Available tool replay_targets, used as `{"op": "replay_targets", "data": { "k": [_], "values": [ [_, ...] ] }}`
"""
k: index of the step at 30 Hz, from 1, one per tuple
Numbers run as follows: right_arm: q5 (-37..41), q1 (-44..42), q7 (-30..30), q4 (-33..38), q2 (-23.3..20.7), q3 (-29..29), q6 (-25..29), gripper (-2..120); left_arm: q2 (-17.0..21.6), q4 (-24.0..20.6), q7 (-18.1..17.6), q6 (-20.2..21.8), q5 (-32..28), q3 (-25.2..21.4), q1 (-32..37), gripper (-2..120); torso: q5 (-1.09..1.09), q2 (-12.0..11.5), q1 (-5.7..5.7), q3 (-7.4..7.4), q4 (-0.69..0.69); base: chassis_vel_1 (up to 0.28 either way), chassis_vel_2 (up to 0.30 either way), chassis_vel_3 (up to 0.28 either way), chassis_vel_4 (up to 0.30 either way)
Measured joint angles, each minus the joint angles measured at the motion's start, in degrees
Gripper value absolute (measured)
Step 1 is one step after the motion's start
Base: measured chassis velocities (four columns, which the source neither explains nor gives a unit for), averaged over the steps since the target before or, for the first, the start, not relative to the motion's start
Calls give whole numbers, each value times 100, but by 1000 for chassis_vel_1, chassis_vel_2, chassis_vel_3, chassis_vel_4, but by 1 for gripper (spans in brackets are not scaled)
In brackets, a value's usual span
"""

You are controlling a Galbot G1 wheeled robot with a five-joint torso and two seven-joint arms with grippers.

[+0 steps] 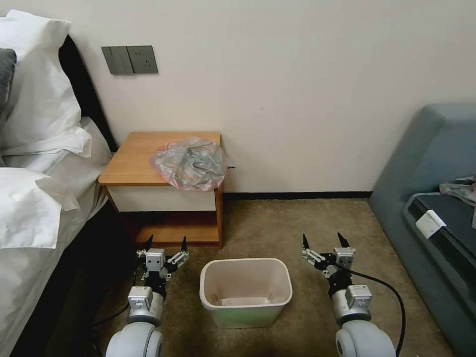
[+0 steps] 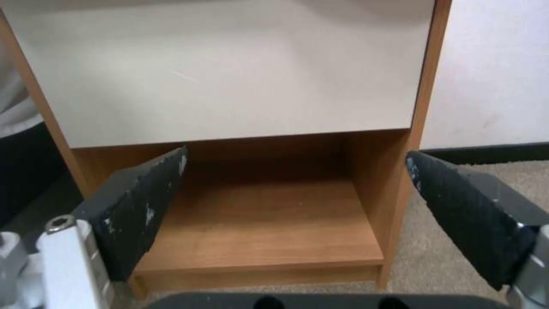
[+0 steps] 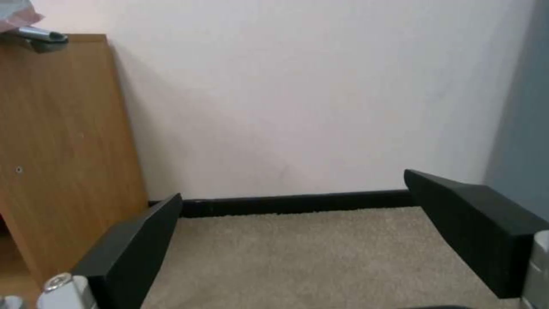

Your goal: Pick up the garbage bag from the table and place it over the trash can.

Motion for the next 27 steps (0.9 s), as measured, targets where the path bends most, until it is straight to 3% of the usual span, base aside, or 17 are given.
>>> {"op": "replay_targets", "data": {
  "k": [27],
  "values": [
    [0,0,0,0,0,0,0,100,0,0,0,0,0,0,0,100,0,0,0,0,0,0,0,0,0]
  ]
}}
